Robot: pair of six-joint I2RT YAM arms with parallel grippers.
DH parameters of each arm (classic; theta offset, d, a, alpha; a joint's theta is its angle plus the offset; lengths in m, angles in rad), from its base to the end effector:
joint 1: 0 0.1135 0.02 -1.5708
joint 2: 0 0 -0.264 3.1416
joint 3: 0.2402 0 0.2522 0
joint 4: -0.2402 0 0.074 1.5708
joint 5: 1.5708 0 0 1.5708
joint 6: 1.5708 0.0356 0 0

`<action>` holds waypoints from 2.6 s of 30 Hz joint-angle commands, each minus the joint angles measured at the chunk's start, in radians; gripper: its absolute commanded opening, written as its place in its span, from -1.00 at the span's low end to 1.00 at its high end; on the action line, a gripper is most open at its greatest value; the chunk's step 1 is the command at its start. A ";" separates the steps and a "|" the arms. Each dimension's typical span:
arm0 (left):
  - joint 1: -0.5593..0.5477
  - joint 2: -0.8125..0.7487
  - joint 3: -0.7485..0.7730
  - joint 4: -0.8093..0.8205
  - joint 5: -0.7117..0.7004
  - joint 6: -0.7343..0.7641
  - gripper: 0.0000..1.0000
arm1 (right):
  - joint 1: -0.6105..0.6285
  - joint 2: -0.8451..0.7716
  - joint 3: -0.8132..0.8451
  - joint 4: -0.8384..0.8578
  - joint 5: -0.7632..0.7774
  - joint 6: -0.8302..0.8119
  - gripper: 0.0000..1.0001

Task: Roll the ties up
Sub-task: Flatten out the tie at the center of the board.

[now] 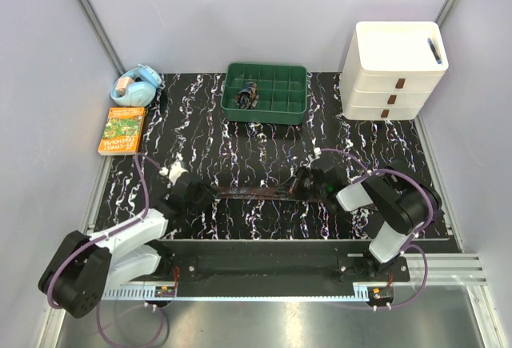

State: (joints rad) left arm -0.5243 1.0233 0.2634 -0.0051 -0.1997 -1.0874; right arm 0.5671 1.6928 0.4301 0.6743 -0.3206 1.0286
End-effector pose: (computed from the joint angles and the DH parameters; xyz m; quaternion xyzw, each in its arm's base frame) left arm 0.1594 -0.0840 0.1383 -0.2919 0.8684 -0.2179 0.3363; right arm 0.2244 0.1562 0.1005 0.1258 0.8646 0.4316 0.2244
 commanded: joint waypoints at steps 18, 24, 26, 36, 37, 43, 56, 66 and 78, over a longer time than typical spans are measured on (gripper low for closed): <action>0.004 -0.092 0.240 -0.217 -0.127 0.432 -1.00 | 0.033 -0.004 0.054 -0.028 -0.068 -0.033 -0.69; 0.004 -0.019 0.303 -0.286 -0.159 0.543 -0.98 | 0.063 -0.068 0.104 -0.105 -0.037 -0.041 -0.67; 0.004 -0.009 0.301 -0.283 -0.149 0.544 -0.96 | 0.088 -0.050 0.134 -0.114 -0.028 -0.036 -0.67; 0.004 -0.017 0.298 -0.271 -0.116 0.526 -0.99 | 0.255 0.255 0.493 -0.088 -0.029 0.031 -0.77; 0.003 -0.019 0.298 -0.271 -0.116 0.526 -0.99 | 0.258 0.275 0.509 -0.081 -0.028 0.037 -0.78; 0.003 -0.034 0.293 -0.279 -0.109 0.531 -1.00 | 0.278 0.398 0.590 -0.073 -0.026 0.048 -0.79; 0.003 -0.029 0.290 -0.236 -0.038 0.535 -1.00 | 0.310 0.446 0.653 -0.093 -0.021 0.050 -0.81; -0.094 0.082 0.356 -0.233 -0.076 0.538 -1.00 | 0.183 0.122 0.492 -0.257 -0.005 -0.031 -0.81; -0.281 0.234 0.444 -0.288 -0.256 0.555 -1.00 | 0.034 -0.283 0.314 -0.584 0.064 -0.168 -0.78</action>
State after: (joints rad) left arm -0.7639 1.2308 0.6727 -0.2993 -0.3645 -0.5529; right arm 0.6384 1.5253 0.7959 0.2184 -0.2962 0.9249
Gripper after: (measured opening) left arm 0.024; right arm 0.105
